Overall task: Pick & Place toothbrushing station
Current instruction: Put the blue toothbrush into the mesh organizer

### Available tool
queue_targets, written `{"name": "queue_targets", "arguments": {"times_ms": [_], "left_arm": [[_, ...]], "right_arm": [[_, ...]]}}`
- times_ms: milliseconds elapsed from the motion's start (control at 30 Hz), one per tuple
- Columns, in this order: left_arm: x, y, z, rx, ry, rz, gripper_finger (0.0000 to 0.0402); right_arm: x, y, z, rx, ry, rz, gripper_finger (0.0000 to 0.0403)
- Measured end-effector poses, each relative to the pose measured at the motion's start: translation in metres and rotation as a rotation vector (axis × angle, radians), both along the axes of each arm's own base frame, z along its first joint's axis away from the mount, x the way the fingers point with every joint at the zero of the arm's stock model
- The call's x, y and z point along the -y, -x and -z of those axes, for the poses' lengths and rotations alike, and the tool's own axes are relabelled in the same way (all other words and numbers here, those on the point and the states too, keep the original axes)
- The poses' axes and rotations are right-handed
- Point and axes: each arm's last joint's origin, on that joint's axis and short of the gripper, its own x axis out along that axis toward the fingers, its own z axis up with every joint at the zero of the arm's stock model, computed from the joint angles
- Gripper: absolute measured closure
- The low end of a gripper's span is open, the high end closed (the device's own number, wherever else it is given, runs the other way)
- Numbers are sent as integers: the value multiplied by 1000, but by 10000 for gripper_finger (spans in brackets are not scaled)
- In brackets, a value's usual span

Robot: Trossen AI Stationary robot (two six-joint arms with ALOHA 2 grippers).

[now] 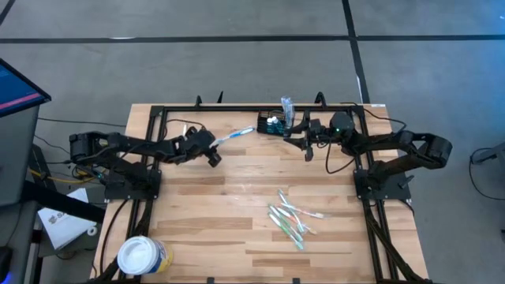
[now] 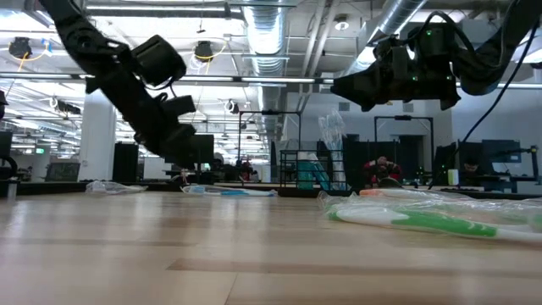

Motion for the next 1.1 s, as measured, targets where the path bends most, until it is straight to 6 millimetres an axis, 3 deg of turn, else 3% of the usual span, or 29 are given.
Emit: {"name": "queue_targets", "arguments": {"times_ms": [233, 400, 667, 900, 1100], "left_arm": [[6, 8, 12, 21, 13, -2, 180], [6, 9, 13, 22, 11, -5, 156], [1, 10, 18, -1, 14, -3, 158], [-5, 8, 39, -72, 48, -24, 166], [-11, 3, 45, -64, 15, -15, 167]], "right_arm": [[0, 0, 0, 0, 0, 0, 265], [0, 0, 0, -3, -2, 0, 266], [0, 0, 0, -4, -2, 0, 267], [-1, -1, 1, -6, -4, -7, 269], [-3, -1, 1, -5, -4, -12, 271]]}}
